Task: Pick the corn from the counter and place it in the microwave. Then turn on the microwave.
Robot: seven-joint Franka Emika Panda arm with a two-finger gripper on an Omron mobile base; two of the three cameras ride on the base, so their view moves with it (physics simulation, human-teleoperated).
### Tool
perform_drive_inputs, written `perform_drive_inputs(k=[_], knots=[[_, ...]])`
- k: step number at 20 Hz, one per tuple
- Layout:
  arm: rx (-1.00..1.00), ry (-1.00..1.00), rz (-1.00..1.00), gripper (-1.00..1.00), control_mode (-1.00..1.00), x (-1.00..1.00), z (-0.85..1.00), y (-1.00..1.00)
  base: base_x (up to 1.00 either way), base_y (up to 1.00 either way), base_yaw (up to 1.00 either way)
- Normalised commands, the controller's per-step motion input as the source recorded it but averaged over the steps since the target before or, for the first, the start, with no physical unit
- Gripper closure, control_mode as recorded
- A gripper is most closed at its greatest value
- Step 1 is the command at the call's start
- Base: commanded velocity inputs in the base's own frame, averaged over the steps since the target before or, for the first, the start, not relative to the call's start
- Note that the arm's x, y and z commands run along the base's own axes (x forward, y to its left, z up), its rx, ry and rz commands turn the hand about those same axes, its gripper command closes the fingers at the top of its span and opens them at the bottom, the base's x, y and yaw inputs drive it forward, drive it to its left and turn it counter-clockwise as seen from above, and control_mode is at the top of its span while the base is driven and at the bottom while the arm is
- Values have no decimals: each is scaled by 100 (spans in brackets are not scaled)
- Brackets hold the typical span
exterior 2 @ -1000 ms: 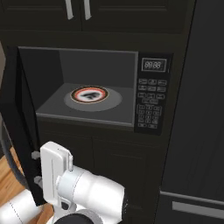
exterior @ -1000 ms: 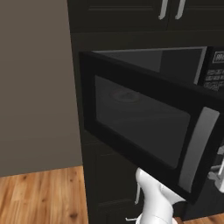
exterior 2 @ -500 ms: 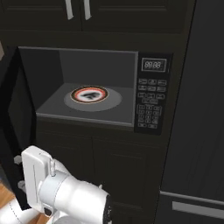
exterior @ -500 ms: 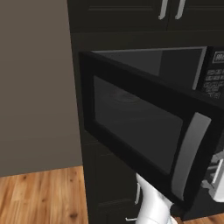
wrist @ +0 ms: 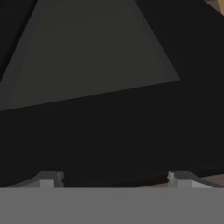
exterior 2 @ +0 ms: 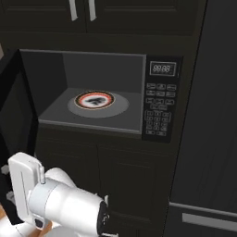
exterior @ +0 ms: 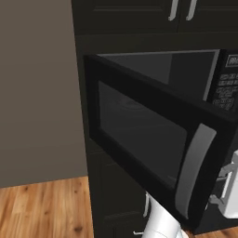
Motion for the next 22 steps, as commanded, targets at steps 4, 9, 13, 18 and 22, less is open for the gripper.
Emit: perform_drive_inputs(k=[4,9,13,18,22], knots=[[0,0,2,-100,-100,-4,0,32,0,0,0],[0,-4,1,-100,-100,-5,0,37,0,0,0],[0,-8,0,-100,-100,-6,0,38,0,0,0],[0,-10,0,-100,-100,-7,-1,39,0,0,0],[0,-11,0,-100,-100,-9,-7,43,0,0,0]])
